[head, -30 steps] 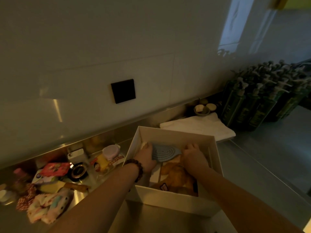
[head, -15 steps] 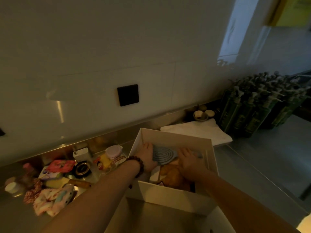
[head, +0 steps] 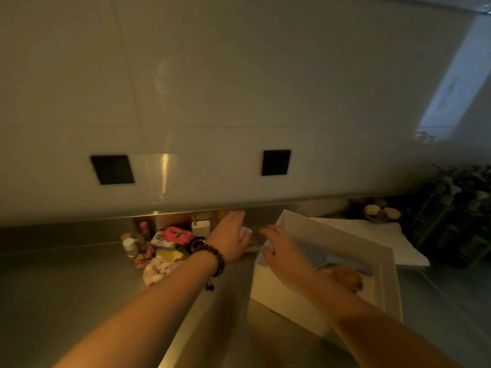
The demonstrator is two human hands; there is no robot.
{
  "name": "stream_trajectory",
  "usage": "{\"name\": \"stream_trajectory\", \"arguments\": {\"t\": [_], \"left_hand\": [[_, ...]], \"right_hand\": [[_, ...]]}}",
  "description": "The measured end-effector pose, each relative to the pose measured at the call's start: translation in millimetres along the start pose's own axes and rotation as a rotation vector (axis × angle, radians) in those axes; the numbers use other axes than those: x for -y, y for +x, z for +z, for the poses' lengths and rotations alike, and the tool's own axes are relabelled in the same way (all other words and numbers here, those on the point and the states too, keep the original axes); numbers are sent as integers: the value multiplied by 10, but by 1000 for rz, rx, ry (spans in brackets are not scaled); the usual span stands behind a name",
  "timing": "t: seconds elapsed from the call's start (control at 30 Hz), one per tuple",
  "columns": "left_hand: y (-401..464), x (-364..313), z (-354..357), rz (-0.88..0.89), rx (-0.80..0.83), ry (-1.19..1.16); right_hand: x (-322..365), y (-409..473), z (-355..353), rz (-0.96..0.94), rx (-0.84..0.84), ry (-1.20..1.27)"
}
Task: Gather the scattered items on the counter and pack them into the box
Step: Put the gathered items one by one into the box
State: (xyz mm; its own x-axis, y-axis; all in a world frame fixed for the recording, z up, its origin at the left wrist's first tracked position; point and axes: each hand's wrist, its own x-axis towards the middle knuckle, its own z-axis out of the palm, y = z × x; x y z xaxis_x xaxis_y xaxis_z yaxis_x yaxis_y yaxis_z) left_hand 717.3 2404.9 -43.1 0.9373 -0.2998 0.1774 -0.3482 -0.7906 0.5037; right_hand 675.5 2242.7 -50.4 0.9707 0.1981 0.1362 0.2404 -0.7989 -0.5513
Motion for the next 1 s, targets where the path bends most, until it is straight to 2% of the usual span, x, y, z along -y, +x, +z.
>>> {"name": "stream_trajectory", "arguments": {"t": [0.23,0.47,0.67,0.8,1.0], "left_hand": [[-699,944,-313,-247,-90,62],[-1224,1628,-245,-495,2,54],[-1176,1830,84,-495,73,91],[-1003,1914,328,-483,144,151],[-880,1906,526,-465,95,238]], "right_hand": [[672,302,666,-200,91,-16],[753,465,1401,-77,261,-10],[607,649,1782,-18,292,-93],[534,742,1994,-14,239,-132],[446,792,2118,-4,214,-218]]}}
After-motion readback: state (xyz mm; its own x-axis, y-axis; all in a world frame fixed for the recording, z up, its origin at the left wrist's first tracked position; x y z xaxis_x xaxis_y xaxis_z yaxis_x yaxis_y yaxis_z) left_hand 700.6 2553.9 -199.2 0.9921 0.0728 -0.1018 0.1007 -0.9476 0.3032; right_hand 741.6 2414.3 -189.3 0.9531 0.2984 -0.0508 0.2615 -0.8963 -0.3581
